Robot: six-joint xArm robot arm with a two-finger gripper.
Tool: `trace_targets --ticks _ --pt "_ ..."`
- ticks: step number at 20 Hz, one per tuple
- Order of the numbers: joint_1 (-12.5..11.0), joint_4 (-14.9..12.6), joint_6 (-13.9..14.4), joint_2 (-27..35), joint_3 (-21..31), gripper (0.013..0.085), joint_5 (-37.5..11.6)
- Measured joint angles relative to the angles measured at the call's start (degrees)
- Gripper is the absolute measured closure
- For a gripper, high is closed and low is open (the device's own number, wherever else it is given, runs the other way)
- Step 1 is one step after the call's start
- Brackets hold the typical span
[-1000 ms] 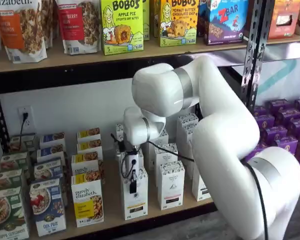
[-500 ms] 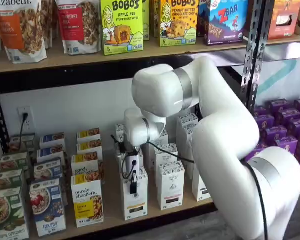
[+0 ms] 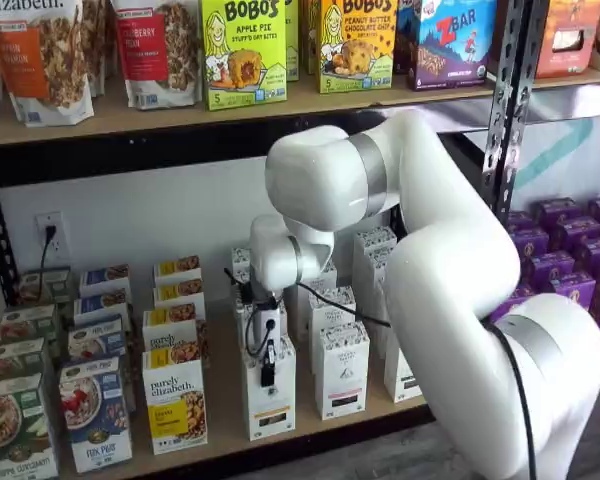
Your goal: Pick up the white box with a yellow strip in the middle, on the bottom shelf, the fourth box from the left
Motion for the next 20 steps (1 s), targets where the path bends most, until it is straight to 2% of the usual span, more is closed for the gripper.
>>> trace_targets --ticks 2,3,4,14,20 --pt "0.0 0.2 -0.2 -0.1 0.1 0.041 0.1" --pt "-0.1 0.2 -0.3 -0.3 0.3 0.041 0.0" --pt "-0.2 0.2 -0.3 -0.5 0.7 0.045 0.0" --pt "-0.1 -1.3 0.9 -3.6 5.2 0.045 -1.0" --pt "1.0 -2.1 2.5 -9.7 14.6 0.045 -3.8"
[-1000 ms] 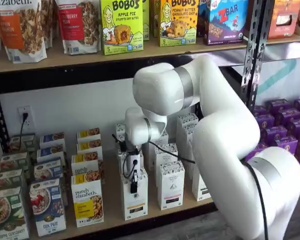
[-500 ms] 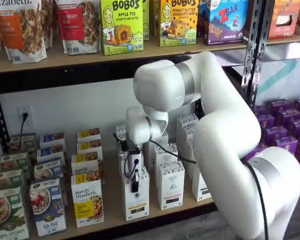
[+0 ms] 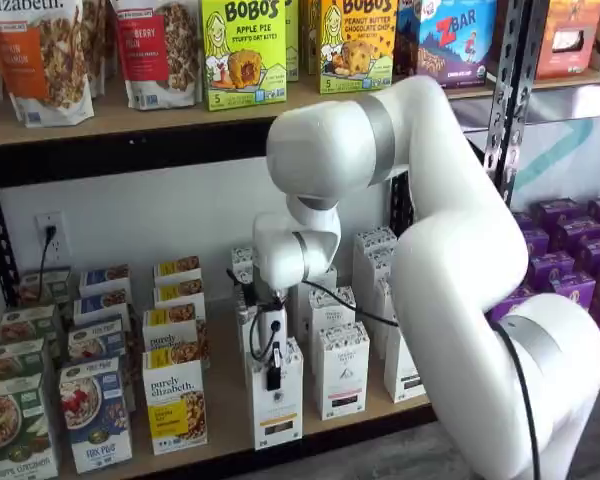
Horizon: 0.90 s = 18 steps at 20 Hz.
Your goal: Pick up the white box with a yellow strip in the middle, on the bottom shelf, the fourth box from the left
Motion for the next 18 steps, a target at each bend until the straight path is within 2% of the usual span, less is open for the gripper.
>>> trace_targets --ticks 6,11,18 --pt "1.0 -0.6 1.4 -6.3 9.3 0.045 -3.4" --pt "1.9 0.0 1.6 -11.8 16.6 0.045 -6.2" --pt "3.0 0.4 2.4 -17.0 21.7 0.045 -7.0"
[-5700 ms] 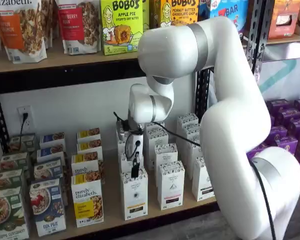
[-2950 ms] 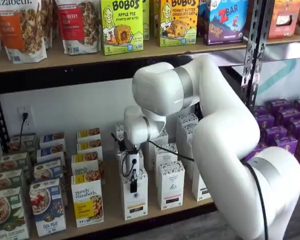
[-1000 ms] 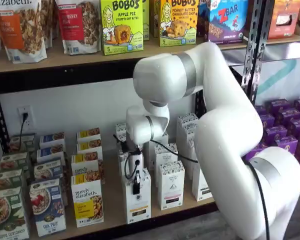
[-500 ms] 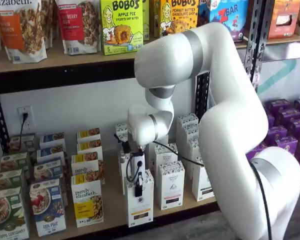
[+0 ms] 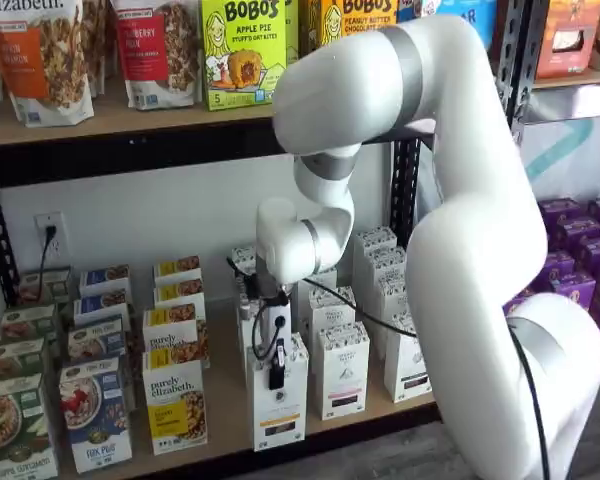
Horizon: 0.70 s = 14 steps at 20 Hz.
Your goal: Pick up the white box with a yellow strip in the middle, on the bottom shelf, the fourth box from the left
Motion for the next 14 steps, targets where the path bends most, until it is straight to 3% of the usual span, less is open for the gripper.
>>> trace_targets --ticks 14 --pt "0.9 -4.7 5.2 -9.9 8.6 0.045 -0.2"
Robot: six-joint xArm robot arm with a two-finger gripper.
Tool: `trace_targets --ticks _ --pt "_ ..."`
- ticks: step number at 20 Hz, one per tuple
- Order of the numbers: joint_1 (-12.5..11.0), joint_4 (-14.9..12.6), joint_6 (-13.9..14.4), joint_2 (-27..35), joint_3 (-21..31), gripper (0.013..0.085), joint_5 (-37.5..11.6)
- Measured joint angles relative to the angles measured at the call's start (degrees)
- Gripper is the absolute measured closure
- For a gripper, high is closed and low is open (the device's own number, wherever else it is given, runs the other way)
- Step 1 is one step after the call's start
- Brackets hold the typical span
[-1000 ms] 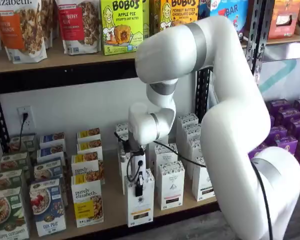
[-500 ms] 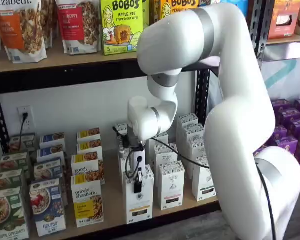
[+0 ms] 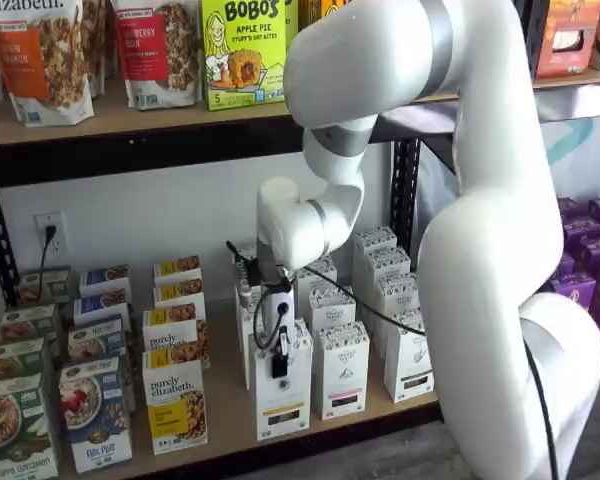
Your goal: Pick up the white box with a yellow strip in the middle, on the bottom shelf, the fourth box from the left
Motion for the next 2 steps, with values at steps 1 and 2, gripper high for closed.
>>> trace_targets --ticks 1,2 --pt "0.0 -0.1 0.1 -0.5 0.5 0.045 -0.1" --pt "0.0 0.1 -0.1 -1.2 1.0 0.045 -0.1"
